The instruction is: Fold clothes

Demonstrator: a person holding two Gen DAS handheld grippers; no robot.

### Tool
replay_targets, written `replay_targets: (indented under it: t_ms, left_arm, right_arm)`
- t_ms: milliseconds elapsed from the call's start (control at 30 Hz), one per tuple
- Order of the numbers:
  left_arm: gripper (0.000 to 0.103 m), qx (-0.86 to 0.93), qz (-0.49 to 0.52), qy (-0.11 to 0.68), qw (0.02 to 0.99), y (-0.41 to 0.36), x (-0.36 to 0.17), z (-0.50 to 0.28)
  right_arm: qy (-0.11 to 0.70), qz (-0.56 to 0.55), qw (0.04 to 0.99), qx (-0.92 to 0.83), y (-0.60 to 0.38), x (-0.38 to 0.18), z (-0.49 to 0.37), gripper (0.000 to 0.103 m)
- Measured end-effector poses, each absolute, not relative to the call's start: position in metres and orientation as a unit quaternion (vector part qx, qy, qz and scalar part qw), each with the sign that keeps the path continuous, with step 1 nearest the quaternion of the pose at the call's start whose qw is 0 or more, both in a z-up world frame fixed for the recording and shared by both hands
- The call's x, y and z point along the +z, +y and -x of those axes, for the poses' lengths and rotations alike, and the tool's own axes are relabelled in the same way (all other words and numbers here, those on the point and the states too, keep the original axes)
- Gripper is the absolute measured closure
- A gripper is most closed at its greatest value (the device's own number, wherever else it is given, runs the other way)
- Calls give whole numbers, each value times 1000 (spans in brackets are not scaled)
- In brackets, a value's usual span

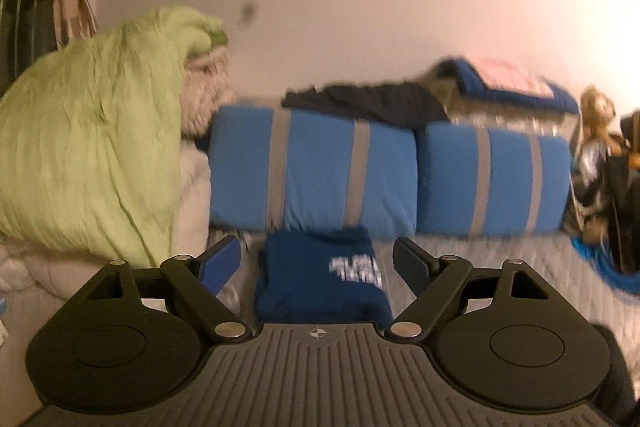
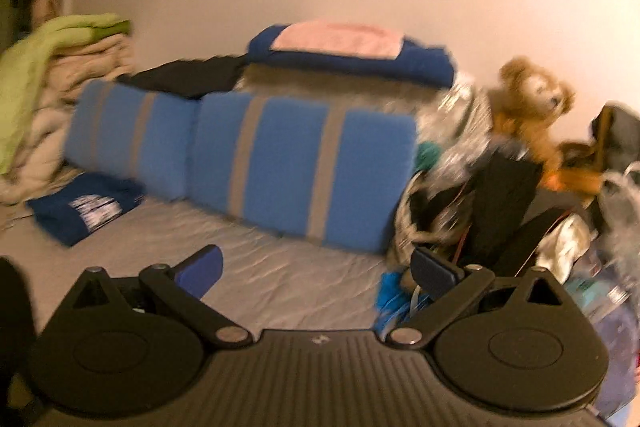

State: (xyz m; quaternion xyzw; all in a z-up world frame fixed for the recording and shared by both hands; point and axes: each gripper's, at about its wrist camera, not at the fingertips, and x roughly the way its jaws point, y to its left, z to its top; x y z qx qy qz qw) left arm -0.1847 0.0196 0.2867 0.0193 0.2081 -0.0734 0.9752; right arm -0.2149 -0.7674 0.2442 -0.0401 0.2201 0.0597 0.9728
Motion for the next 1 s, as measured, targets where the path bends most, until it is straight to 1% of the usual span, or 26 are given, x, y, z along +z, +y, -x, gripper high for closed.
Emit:
replay_targets:
  t_ms: [200,333,500,667,1000]
  left_arm:
    - [19,-87,18,274,958,19,223,168]
    - [19,-67,30,309,948,24,185,148]
    - [19,-48,23,337,940,29,150,129]
    - [19,-39,21,361,932,31,115,106]
    - [19,-36,11,417,908,13,46,50]
  right_arm:
    - [286,-15,954,89,-782,179,219,0]
    - [337,-16,938,74,-776,124,209,0]
    - [372,-14,926,55,-762,73,197,0]
    - [394,-10,919,27,-750,39,182,0]
    - [407,-49,912,-15,-741,-14,142,0]
